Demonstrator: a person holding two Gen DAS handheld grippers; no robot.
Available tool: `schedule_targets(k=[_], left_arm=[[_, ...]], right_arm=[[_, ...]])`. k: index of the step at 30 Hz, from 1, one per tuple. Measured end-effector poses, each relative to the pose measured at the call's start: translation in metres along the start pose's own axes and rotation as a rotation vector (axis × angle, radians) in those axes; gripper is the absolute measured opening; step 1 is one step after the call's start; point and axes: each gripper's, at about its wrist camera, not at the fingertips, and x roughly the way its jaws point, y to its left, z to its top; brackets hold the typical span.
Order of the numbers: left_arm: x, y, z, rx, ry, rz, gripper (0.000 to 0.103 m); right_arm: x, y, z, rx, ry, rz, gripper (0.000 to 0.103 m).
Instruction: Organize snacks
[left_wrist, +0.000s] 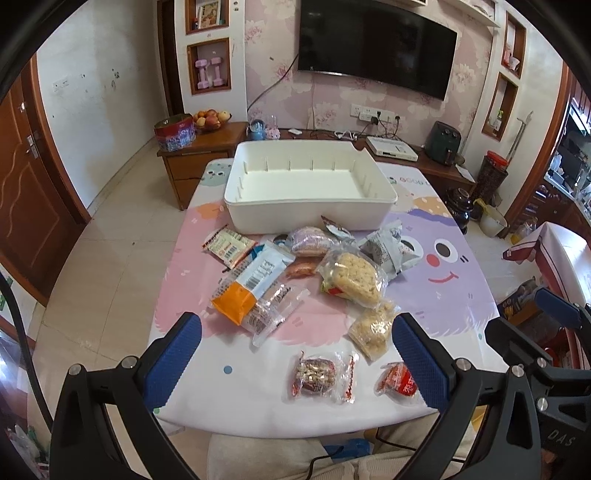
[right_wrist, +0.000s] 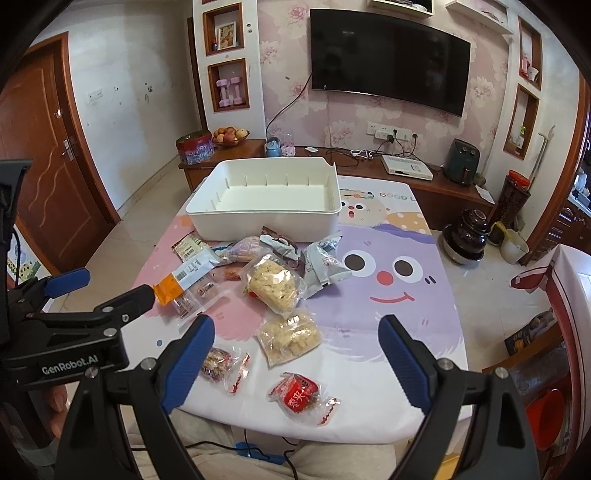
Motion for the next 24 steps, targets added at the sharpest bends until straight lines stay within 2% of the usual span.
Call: schedule_targets(k=[7, 12, 15, 21, 24], left_arm=[[0.001, 0.008, 0.005, -0.014, 0.009, -0.013, 0.103], [0.002, 0.01, 0.007, -0.008, 0.012, -0.02, 0.103], [0.002, 0.007, 0.007, 0.015, 0.008, -0.026, 0.103], [0.004, 0.003, 0.004, 0.044, 0.025, -0.066, 0.103], [0.008, 0.002, 0.002, 0.048, 0.045, -0.076, 0.103]], right_arm=[[-0.003, -0.008, 0.006, 0.016, -0.026, -0.006, 0.091], [-0.01, -0.007, 0.008, 0.001, -0.078, -0.004, 0.091], [-0.012, -0.006, 0.008, -0.004, -0.1, 0.04, 0.091], [-0.005, -0.001, 0.004, -0.065, -0.057, 0.003, 0.091], [-0.001, -0.001, 0.001, -0.072, -0.04, 0.012, 0.091]])
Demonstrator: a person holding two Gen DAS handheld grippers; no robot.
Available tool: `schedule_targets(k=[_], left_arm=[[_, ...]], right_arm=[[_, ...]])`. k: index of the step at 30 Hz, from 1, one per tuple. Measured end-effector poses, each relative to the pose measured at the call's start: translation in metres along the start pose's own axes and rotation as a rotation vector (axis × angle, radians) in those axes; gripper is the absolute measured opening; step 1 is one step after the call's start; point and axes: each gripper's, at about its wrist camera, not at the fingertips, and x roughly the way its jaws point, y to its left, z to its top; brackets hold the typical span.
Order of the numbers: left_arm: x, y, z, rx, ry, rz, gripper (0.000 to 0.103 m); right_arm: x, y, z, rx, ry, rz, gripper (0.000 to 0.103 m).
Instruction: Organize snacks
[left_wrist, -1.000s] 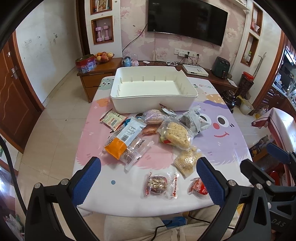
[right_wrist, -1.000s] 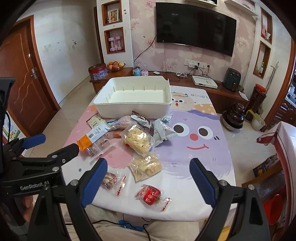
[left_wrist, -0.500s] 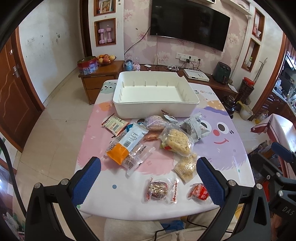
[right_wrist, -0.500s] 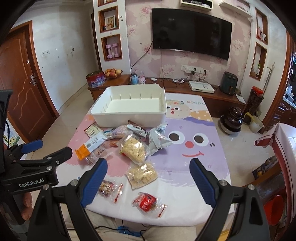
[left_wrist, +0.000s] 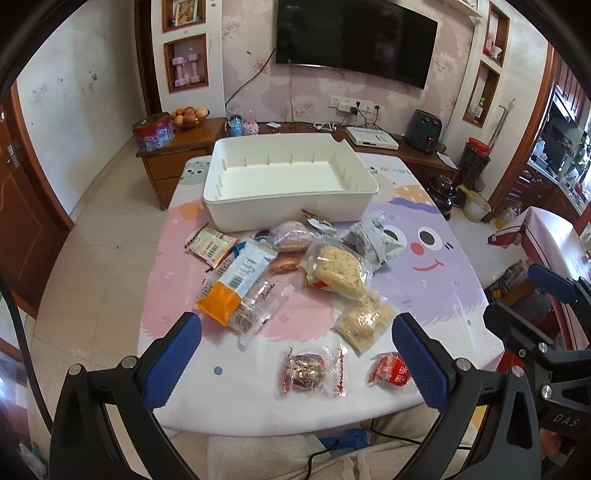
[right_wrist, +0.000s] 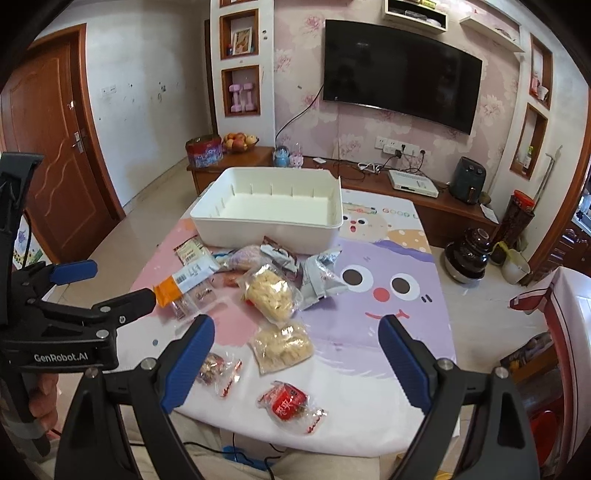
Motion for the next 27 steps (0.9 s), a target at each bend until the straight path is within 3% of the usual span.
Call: schedule_targets(k=[10, 16, 21, 27], left_arm=[[0.028, -0.005, -0.013, 0.064, 0.057, 0.023, 0.103], [0.07, -0.007, -0.035, 0.108, 0.179, -0.017, 0.103], [0.108, -0.003, -0.056, 0.088, 0.305, -0.082, 0.103], [0.139, 0.003, -0.071, 0.066, 0.384, -0.112, 0.103]], right_arm=[[0.027, -0.009, -0.021, -0.031, 0.064, -0.026, 0.091], [0.067, -0.02, -0.048, -0.048, 0.185, -0.017, 0.091], [0.098, -0.024, -0.076, -0.075, 0.3, -0.02, 0.091], [0.118, -0.02, -0.094, -0.112, 0.352, 0.012, 0.091]])
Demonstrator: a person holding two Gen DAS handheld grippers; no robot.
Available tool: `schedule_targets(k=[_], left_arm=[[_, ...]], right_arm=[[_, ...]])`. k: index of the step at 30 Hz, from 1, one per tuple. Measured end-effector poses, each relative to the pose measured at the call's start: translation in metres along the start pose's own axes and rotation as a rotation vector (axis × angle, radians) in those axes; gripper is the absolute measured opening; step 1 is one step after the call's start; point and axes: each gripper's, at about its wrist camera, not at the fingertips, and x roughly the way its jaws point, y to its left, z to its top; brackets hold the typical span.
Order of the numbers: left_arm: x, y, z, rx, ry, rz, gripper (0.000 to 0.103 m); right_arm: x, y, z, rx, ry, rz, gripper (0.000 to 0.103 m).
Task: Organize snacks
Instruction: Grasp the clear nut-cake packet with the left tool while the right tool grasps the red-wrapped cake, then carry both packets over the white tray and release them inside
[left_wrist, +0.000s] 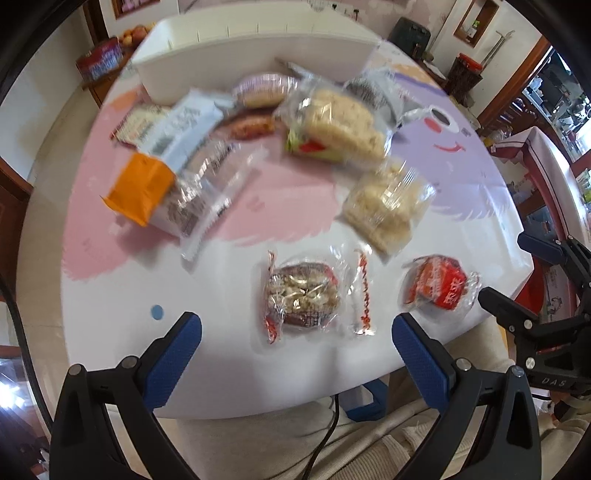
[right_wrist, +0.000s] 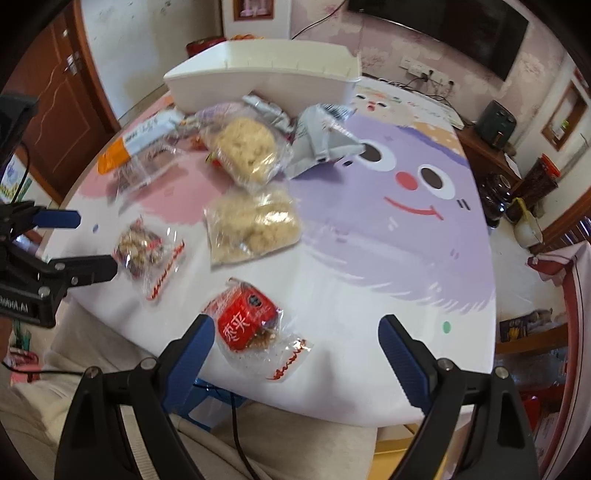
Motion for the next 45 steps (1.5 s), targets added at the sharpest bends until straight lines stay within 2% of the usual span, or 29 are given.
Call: schedule_targets(k=[8, 12, 15, 17, 19, 20, 21, 22, 27, 33, 40, 45], left_arm=[[0.046, 0.002, -0.002, -0.007, 0.103, -0.036, 0.103], [0.062, 0.002, -0.001, -0.017, 0.121, -0.025, 0.102], [0.065, -0.006, 0.0, 0.001, 0.103, 0.009, 0.1], [0.066, -0.009, 0.0, 0.015, 0.092, 0.037, 0.094], [0.065, -0.017, 0.001, 0.037, 0.07, 0.069, 0.077], [0.062, -0.021, 0.002, 0.048, 0.058, 0.081, 0.072], [0.061, -0.022, 0.002, 0.056, 0.046, 0.083, 0.059], [0.06, -0.024, 0.003, 0.061, 0.034, 0.082, 0.047], [0.058, -0.024, 0.005, 0.049, 0.021, 0.059, 0.044], [0.046, -0.014, 0.002, 0.04, -0.013, 0.079, 0.042], [0.0, -0.014, 0.004, 0.072, -0.125, 0.129, 0.042], [-0.038, -0.009, 0.025, 0.035, -0.193, 0.096, 0.042]], right_arm=[[0.029, 0.011, 0.002, -0.085, 0.049, 0.061, 0.09], [0.041, 0.019, 0.005, -0.146, 0.065, 0.064, 0.083], [0.05, 0.023, 0.005, -0.179, 0.091, 0.077, 0.076], [0.056, 0.027, 0.003, -0.199, 0.117, 0.086, 0.069], [0.06, 0.031, 0.001, -0.216, 0.135, 0.089, 0.064], [0.06, 0.033, 0.0, -0.225, 0.131, 0.086, 0.061], [0.059, 0.034, -0.001, -0.232, 0.133, 0.096, 0.055], [0.058, 0.036, -0.002, -0.235, 0.132, 0.103, 0.053], [0.055, 0.036, -0.003, -0.218, 0.129, 0.104, 0.05], [0.052, 0.028, 0.003, -0.191, 0.117, 0.095, 0.049], [0.032, 0.022, 0.018, -0.156, 0.065, 0.086, 0.049], [0.004, 0.014, 0.044, -0.113, -0.021, 0.063, 0.049]])
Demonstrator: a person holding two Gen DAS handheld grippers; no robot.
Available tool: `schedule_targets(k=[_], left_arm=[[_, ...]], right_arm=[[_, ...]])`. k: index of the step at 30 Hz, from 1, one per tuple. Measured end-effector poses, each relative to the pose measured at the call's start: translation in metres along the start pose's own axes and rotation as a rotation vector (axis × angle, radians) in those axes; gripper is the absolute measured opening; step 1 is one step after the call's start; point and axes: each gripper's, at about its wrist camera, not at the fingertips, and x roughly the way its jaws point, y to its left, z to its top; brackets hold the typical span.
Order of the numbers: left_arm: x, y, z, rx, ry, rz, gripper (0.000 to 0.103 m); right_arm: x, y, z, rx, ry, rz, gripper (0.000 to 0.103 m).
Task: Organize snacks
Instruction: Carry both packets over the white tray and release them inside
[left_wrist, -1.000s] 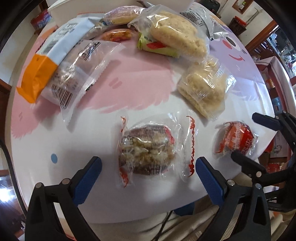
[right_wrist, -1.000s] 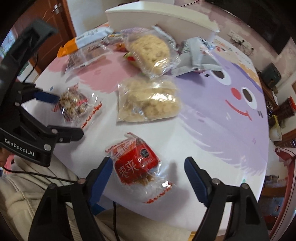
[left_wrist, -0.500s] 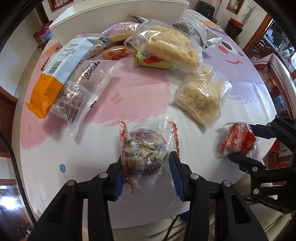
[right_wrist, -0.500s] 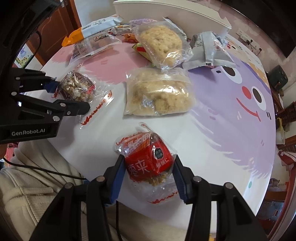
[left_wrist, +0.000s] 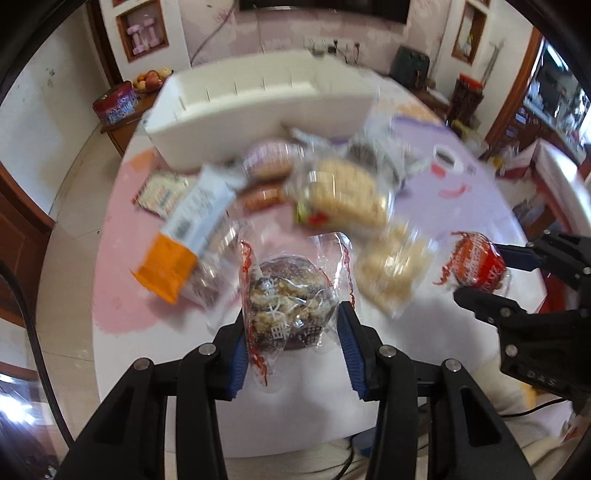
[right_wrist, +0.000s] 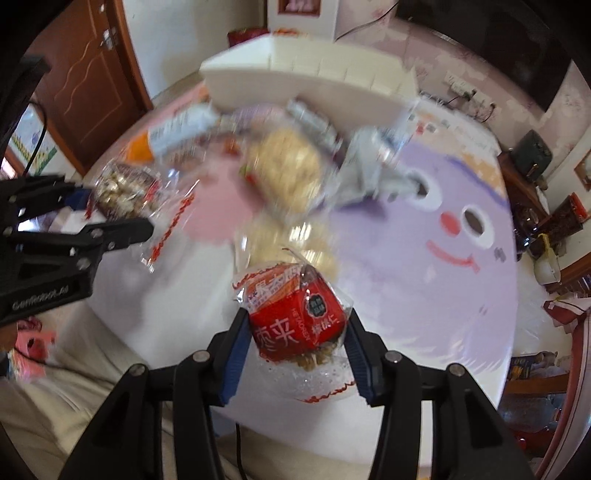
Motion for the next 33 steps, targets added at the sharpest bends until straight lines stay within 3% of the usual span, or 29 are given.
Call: schedule_targets(k=[8, 16, 22, 29, 30, 31, 33], left_arm=[[-0.051, 0.012, 0.067, -0.016, -0.151, 0.048, 0.043], [-0.083, 0.044, 0.168, -0.054, -0.322, 0.142, 0.043], [-0.057, 0.062, 0.234, -0.067, -0.357, 0.176, 0.043], [0.024, 0.088, 0.283, -0.122, -0.248, 0.144, 0.044], [0.035, 0.092, 0.286, -0.131, -0.237, 0.146, 0.05], [0.042, 0.095, 0.289, -0.137, -0.227, 0.149, 0.067], [0.051, 0.099, 0.287, -0.152, -0.235, 0.167, 0.091]], right_arm=[[-0.053, -0.028, 0.075, 0.139, -0.169, -0.026, 0.05], [-0.088, -0.05, 0.177, 0.203, -0.346, -0.094, 0.05], [-0.067, -0.061, 0.243, 0.234, -0.378, -0.121, 0.05], [0.01, -0.076, 0.286, 0.296, -0.267, -0.128, 0.05], [0.02, -0.078, 0.289, 0.306, -0.251, -0.124, 0.05], [0.031, -0.081, 0.291, 0.316, -0.233, -0.113, 0.051], [0.051, -0.089, 0.296, 0.344, -0.19, -0.081, 0.053]])
